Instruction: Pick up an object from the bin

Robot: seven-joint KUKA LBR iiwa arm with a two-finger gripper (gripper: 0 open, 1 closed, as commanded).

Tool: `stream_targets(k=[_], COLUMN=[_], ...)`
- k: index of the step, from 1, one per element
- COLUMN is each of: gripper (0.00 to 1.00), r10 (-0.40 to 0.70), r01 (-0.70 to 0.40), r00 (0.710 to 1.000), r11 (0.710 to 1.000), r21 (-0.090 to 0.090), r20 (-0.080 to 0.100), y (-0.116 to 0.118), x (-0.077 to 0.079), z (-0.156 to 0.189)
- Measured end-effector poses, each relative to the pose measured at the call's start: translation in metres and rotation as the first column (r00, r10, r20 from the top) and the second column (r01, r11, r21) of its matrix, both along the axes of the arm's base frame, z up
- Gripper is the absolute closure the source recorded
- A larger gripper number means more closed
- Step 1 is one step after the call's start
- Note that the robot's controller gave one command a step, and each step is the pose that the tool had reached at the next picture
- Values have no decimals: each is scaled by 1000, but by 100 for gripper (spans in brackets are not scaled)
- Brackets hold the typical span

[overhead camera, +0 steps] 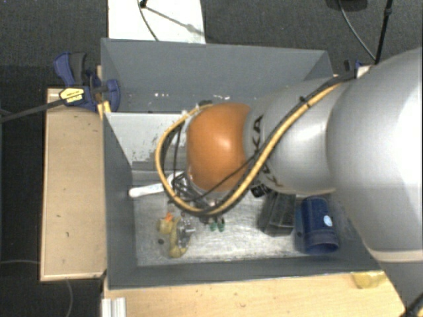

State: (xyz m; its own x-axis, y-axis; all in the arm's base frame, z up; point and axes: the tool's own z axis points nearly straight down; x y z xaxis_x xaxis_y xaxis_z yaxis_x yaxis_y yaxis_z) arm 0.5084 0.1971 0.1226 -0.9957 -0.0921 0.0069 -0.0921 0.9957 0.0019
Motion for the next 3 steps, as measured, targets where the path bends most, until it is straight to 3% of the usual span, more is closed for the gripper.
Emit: stream_targets(k=[1, 2, 3], gripper=[100, 100, 0], r10=[25, -5, 5], r01=[-25, 5, -5], r00=[1000, 1000, 1000], r11=[1000, 1000, 1000], r21=[1, -2, -2], r20=[13, 4, 4], y=[-23, -17, -31], x=[4, 3, 0], z=[33, 59, 10])
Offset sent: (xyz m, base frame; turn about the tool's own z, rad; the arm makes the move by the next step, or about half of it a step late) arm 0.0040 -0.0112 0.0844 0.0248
